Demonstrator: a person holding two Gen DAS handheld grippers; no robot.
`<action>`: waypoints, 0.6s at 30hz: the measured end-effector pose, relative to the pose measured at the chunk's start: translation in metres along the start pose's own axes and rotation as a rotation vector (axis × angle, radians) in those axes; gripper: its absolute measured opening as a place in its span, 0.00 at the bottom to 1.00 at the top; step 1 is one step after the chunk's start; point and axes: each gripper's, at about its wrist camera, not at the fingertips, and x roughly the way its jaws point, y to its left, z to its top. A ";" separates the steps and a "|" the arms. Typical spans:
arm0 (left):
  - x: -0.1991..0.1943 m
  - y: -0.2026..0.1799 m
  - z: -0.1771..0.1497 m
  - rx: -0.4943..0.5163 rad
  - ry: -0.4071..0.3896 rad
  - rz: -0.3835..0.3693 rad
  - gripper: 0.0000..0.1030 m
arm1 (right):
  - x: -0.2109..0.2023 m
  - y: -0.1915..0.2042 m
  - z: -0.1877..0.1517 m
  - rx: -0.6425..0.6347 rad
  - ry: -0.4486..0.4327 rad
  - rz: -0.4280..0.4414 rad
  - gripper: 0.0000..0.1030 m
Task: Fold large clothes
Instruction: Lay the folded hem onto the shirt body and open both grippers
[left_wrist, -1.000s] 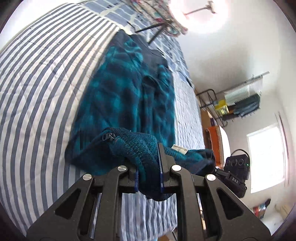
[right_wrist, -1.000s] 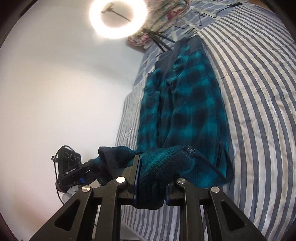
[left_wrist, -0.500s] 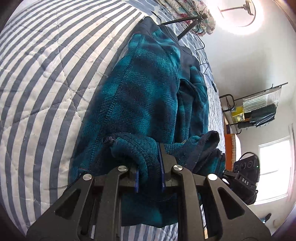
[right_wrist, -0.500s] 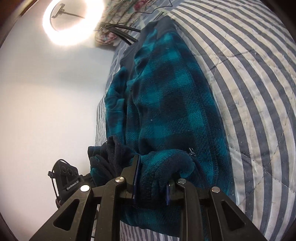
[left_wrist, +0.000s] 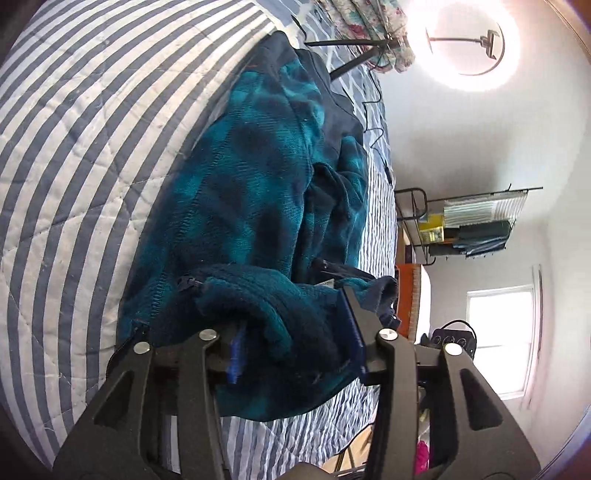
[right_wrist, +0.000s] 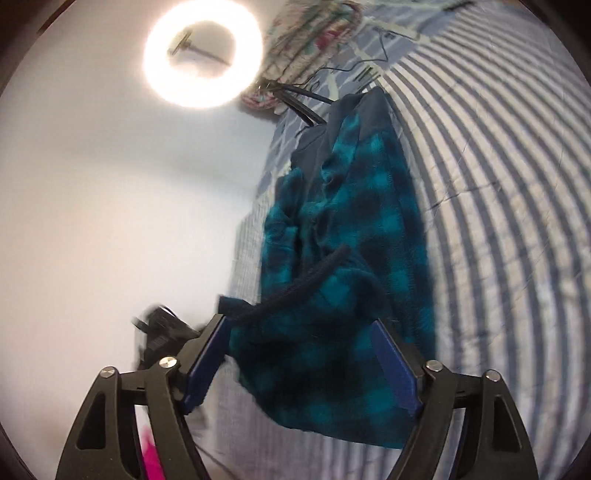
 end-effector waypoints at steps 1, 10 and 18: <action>-0.002 -0.002 0.001 0.007 0.000 -0.002 0.44 | 0.003 0.003 -0.003 -0.047 0.018 -0.055 0.69; -0.006 0.006 0.007 -0.016 0.044 -0.064 0.53 | 0.037 -0.006 -0.035 -0.237 0.151 -0.248 0.49; -0.049 -0.008 0.013 0.099 -0.111 -0.004 0.61 | 0.029 -0.011 -0.038 -0.258 0.128 -0.291 0.40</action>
